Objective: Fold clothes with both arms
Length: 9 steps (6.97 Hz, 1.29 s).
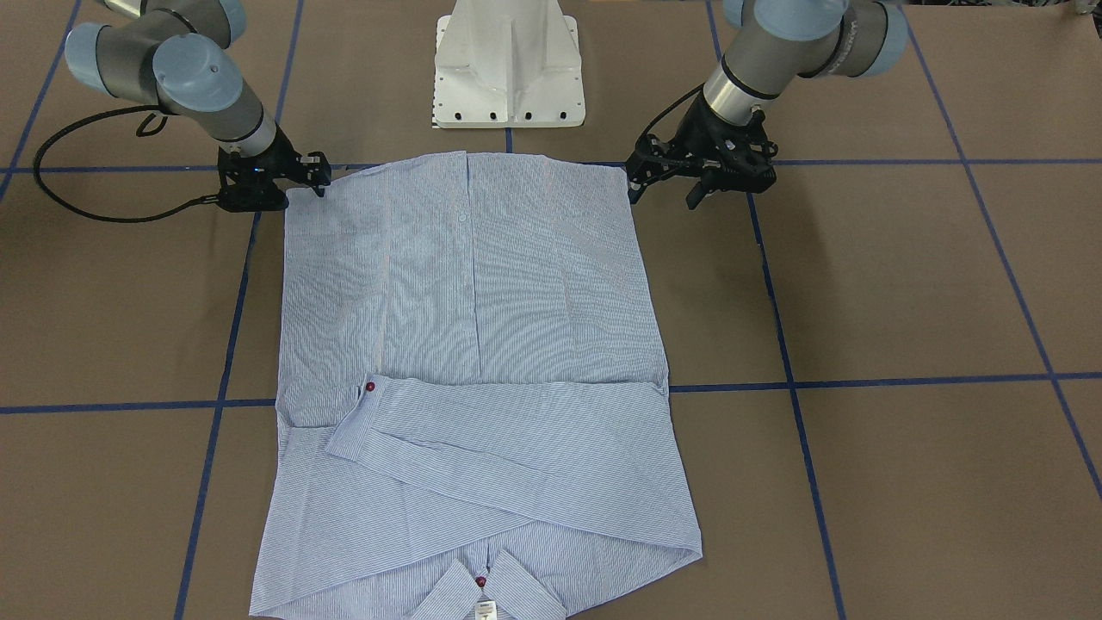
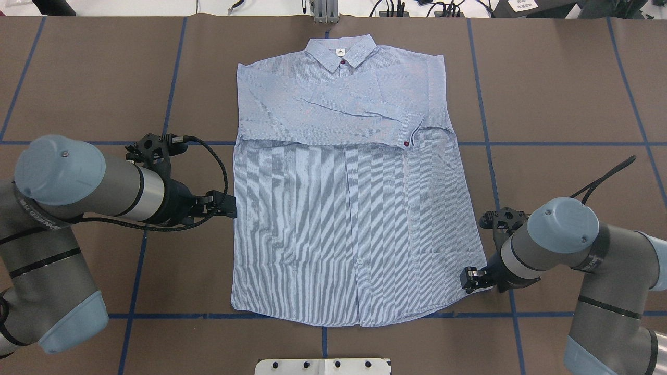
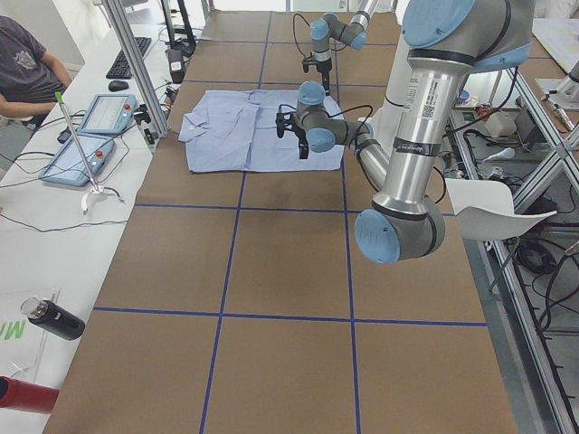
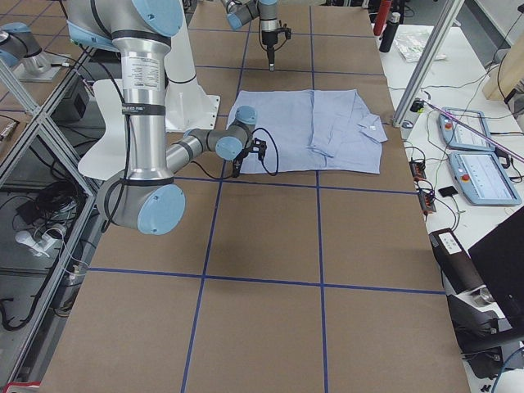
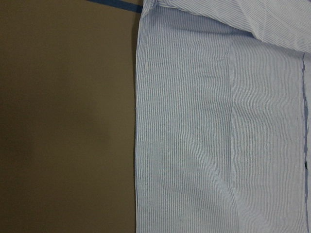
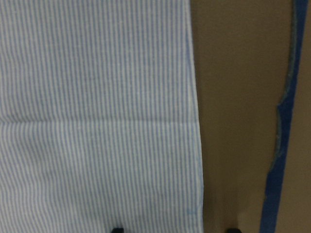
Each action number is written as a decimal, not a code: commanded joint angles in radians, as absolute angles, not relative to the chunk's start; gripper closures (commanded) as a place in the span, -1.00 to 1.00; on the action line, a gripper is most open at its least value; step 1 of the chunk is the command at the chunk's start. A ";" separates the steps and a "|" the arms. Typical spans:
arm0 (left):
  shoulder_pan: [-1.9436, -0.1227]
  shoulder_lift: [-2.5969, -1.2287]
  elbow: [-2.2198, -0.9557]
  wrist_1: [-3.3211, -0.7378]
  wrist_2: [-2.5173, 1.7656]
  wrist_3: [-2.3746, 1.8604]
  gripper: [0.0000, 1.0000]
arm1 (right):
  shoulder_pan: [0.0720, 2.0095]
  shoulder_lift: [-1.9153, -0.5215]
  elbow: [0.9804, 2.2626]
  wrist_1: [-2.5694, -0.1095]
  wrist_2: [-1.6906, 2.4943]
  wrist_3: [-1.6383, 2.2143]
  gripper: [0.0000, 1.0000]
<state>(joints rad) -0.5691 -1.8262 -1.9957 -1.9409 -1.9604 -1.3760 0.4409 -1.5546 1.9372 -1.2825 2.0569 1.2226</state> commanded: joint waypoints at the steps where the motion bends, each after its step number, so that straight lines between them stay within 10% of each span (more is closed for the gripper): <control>1: -0.569 -1.827 -1.996 -1.940 -1.960 -1.376 -1.00 | 0.443 -1.554 1.936 -1.281 2.062 1.223 -0.25; 5: -0.569 -1.821 -1.996 -1.940 -1.960 -1.376 -1.00 | 0.446 -1.552 1.947 -1.281 2.065 1.224 0.67; 9: -0.569 -1.819 -1.993 -1.940 -1.959 -1.374 -1.00 | 0.449 -1.551 1.963 -1.282 2.066 1.224 0.71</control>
<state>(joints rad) -0.5691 -1.8196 -1.9949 -1.9405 -1.9601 -1.3757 0.4482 -1.5511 1.9590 -1.2822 2.0660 1.2241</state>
